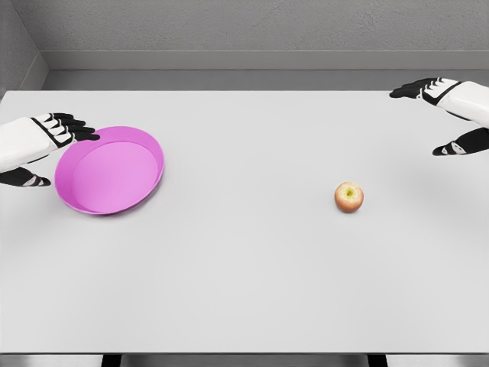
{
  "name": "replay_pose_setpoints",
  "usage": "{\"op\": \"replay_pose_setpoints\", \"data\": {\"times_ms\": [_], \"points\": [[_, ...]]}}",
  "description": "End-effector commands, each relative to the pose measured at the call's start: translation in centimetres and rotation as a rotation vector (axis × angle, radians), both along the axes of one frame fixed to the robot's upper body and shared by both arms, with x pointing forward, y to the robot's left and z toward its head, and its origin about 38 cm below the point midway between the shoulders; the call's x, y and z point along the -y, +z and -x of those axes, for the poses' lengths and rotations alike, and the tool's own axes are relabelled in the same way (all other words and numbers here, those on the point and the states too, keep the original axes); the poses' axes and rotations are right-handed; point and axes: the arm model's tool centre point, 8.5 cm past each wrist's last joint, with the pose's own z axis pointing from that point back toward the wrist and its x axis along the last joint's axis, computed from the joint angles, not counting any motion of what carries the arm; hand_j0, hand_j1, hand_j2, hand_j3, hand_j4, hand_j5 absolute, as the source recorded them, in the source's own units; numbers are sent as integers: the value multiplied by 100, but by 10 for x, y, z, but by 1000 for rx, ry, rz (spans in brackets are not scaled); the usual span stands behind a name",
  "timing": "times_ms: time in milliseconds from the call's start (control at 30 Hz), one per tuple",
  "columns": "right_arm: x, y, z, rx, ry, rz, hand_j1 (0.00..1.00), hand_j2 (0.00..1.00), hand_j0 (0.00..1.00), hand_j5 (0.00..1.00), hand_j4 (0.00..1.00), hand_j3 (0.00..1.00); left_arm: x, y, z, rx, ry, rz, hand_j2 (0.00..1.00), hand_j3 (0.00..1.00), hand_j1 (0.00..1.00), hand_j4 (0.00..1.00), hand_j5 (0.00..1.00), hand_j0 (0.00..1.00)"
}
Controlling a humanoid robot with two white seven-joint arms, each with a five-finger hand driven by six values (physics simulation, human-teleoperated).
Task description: Put the apple on the plate with both arms
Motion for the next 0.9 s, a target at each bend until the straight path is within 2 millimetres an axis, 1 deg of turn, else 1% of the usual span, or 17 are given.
{"op": "replay_pose_setpoints", "data": {"times_ms": [0, 133, 233, 300, 400, 533, 633, 733, 800, 867], "points": [[0, 1, 0, 0, -1, -4, 100, 100, 100, 100, 100, 100, 0, 1, 0, 0, 2, 6, 100, 100, 100, 100, 100, 100], [1, 7, -1, 12, -3, -5, 100, 100, 100, 100, 100, 100, 1, -1, 0, -1, -1, 8, 100, 100, 100, 100, 100, 100], [7, 4, 2, -5, -12, 6, 100, 100, 100, 100, 100, 100, 4, -4, 0, -10, -9, 5, 100, 100, 100, 100, 100, 100], [12, -8, 8, -41, -19, 16, 100, 100, 100, 100, 100, 100, 6, -6, 1, -21, -15, 0, 100, 100, 100, 100, 100, 100], [23, -13, 17, -87, -29, 21, 100, 100, 100, 100, 100, 100, 13, -11, 2, -43, -32, -6, 100, 100, 100, 100, 100, 100], [10, -35, 20, -164, 14, -13, 100, 100, 100, 100, 100, 100, 16, -13, 2, -47, -40, -2, 100, 100, 100, 100, 100, 100], [7, -40, 20, -178, 22, -15, 100, 100, 100, 100, 100, 100, 20, -14, 2, -58, -51, -11, 100, 100, 100, 100, 100, 100], [-5, -56, 22, -222, 53, -12, 100, 100, 100, 100, 100, 100, 24, -14, 3, -65, -64, -17, 100, 100, 100, 100, 100, 100], [-16, -62, 23, -232, 83, -16, 100, 100, 100, 100, 100, 100, 24, -14, 3, -64, -64, -20, 100, 100, 100, 100, 100, 100], [-19, -68, 25, -251, 94, -11, 100, 100, 100, 100, 100, 100, 24, -14, 3, -68, -65, -24, 100, 100, 100, 100, 100, 100]]}}
